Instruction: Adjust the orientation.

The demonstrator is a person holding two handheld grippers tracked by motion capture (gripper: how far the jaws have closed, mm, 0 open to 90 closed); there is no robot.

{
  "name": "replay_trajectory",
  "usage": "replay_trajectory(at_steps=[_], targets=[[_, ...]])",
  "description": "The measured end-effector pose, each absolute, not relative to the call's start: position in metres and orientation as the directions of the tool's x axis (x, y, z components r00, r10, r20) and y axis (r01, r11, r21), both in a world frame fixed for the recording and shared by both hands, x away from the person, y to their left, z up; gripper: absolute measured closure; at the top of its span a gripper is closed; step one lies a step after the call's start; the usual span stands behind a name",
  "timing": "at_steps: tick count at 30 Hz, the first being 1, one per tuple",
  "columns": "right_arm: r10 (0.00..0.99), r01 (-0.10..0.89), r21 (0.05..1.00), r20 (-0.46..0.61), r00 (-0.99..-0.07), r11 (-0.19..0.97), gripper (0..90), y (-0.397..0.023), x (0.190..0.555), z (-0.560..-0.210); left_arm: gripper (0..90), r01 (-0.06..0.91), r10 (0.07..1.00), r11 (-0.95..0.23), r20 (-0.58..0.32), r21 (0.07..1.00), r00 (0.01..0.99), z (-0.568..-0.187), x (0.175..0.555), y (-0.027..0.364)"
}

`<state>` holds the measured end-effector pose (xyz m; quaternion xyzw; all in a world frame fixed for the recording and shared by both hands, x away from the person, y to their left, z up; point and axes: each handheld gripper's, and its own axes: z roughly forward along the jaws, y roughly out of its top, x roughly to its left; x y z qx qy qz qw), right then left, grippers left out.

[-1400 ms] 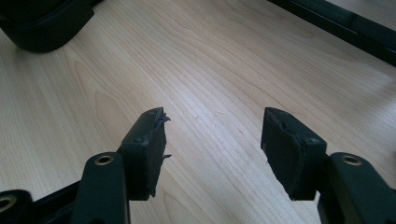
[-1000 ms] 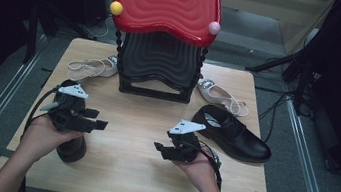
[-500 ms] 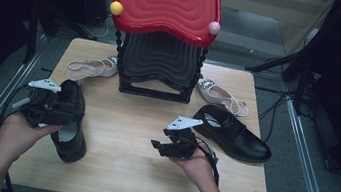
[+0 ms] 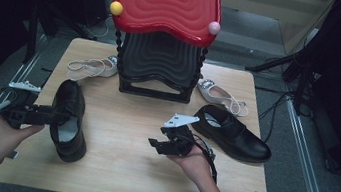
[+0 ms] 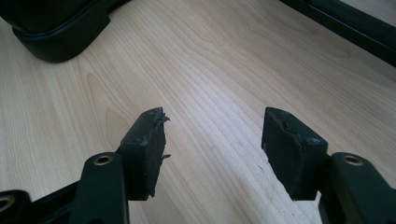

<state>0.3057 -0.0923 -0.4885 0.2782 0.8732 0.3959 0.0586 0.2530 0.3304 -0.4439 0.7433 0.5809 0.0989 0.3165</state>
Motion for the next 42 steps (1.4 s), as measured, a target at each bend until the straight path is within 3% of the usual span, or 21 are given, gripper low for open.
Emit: replay_trajectory(at_steps=[4,16,33,42], targets=[[0.528,0.438,0.723,0.119,-0.841,0.535,40.8,-0.09,0.307,-0.489,42.9,0.815,0.933,-0.097,-0.233,0.571,0.275,-0.456,0.255,0.331],[0.524,0.436,0.711,0.112,-0.844,0.551,40.7,-0.084,0.306,-0.49,37.5,0.822,0.972,-0.075,-0.141,0.565,0.186,-0.48,0.263,0.322],[0.526,0.437,0.711,0.111,-0.843,0.551,41.0,-0.084,0.307,-0.49,78.9,0.811,0.987,-0.102,-0.041,0.577,0.153,-0.471,0.256,0.341],[0.529,0.439,0.711,0.111,-0.842,0.549,41.0,-0.084,0.308,-0.491,83.4,0.803,0.989,-0.062,-0.069,0.593,0.128,-0.462,0.249,0.356]])
